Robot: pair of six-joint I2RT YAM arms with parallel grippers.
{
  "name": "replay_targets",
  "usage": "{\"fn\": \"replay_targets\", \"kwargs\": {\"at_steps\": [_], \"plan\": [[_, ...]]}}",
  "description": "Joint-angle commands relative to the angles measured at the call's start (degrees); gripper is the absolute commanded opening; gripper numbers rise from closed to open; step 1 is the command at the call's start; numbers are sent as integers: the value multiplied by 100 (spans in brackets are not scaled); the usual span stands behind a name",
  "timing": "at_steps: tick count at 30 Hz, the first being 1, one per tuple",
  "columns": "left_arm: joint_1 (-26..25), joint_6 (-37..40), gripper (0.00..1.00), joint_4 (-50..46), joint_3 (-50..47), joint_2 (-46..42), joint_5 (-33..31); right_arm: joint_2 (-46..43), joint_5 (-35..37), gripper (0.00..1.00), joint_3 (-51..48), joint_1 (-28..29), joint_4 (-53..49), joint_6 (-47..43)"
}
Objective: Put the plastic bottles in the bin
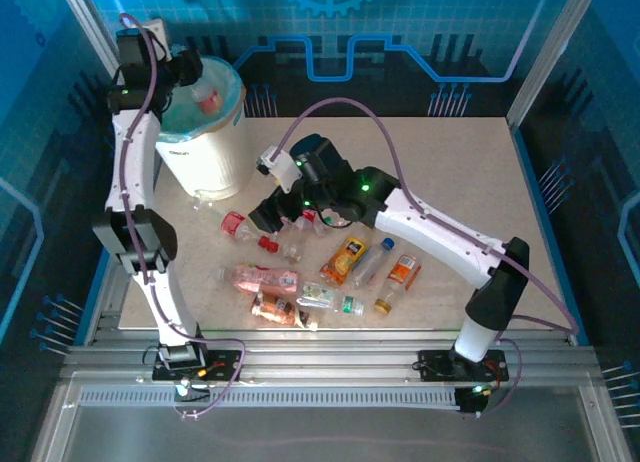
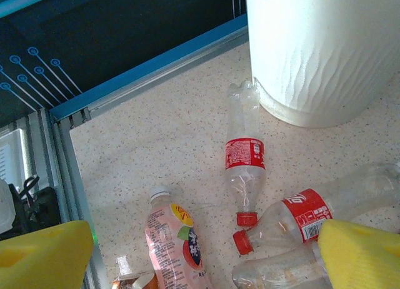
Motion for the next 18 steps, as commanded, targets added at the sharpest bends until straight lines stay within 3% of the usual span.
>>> {"fn": "replay_targets", "kwargs": {"at_steps": [1,7,14,18], "plan": [[-67,452,61,-226,364,326,-127,153,-103,94,303,-80,-245,-81],[-120,597,65,-367,490,727,-211,233,-85,94,294,-89,-322,-96],[-150,508,84,-450,749,892,-131,343,-35,94,366,-105,-420,-84],[-150,395,86,-465,933,833,-53,372,-36,94,454,-123,-449,-72]]}}
